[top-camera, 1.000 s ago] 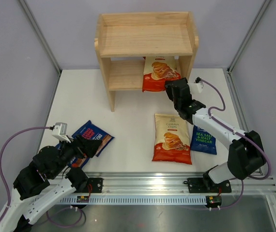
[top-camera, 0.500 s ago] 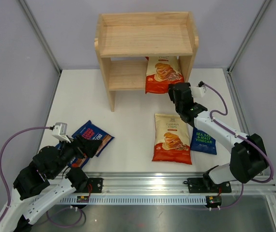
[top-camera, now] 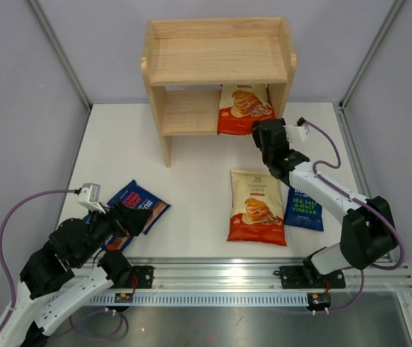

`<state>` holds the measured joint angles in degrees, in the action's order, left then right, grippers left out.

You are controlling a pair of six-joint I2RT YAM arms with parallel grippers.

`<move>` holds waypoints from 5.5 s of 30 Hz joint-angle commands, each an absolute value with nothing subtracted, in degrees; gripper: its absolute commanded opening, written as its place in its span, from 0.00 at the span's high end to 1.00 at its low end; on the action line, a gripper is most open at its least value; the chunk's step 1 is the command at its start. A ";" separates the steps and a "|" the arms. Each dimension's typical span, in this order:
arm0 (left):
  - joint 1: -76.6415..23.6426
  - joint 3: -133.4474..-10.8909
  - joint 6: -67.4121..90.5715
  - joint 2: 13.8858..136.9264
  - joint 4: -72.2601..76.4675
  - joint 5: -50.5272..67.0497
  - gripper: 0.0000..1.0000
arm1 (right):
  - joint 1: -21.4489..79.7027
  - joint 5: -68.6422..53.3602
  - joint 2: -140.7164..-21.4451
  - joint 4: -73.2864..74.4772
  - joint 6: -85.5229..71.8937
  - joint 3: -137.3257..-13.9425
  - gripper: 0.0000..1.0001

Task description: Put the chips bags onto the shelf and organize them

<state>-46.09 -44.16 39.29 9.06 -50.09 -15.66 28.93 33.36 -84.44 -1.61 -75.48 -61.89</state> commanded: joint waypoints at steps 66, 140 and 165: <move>-46.32 -48.34 30.85 13.45 -50.45 -14.15 0.01 | 17.76 0.27 -59.68 20.31 -27.96 -35.24 0.01; -47.63 -35.16 70.91 27.51 -17.69 -2.80 0.01 | 7.91 -10.64 -14.77 19.61 -49.22 -31.81 1.00; -70.40 -49.40 78.31 62.14 11.85 -24.70 0.01 | 7.91 -10.72 -8.44 12.13 -50.98 -34.54 1.00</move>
